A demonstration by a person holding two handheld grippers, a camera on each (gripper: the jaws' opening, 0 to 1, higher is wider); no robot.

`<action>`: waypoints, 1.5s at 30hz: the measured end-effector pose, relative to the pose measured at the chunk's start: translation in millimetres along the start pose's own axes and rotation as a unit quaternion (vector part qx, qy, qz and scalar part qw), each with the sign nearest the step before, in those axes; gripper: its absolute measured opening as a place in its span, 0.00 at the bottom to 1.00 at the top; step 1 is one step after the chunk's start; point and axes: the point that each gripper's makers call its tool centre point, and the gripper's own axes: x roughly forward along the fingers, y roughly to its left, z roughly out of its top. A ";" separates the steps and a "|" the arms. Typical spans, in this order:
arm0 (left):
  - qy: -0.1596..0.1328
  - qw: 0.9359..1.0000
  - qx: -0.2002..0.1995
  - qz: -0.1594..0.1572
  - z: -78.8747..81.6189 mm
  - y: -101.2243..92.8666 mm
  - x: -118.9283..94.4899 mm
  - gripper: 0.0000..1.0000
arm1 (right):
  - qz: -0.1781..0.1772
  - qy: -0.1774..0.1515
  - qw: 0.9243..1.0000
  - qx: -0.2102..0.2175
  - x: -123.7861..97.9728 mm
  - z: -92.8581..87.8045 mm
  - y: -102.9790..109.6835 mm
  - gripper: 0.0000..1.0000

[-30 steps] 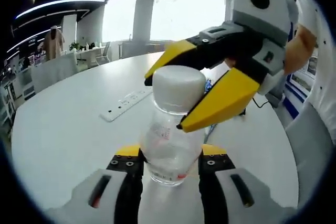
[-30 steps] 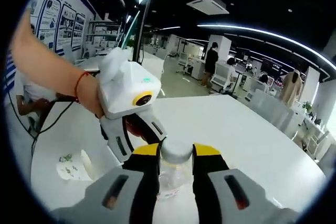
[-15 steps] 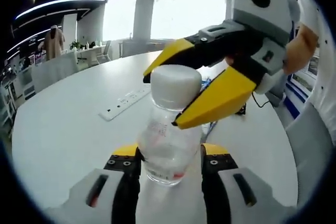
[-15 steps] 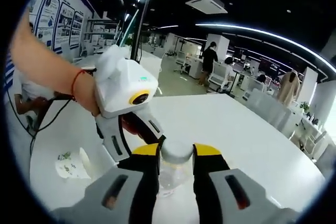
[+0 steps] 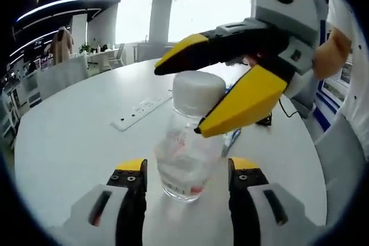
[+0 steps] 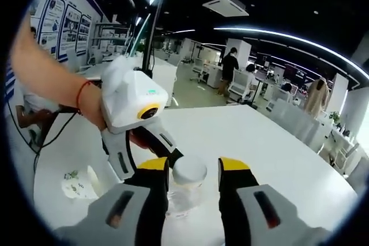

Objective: Arrange the tabletop items into an orderly group along one side of the table until the central work area is clear of visible clutter.

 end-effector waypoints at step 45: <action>-0.016 0.998 -0.060 0.030 -16.1 -50.4 -85.2 0.87 | 0.097 0.036 0.995 -0.005 -57.7 -9.3 41.9 0.58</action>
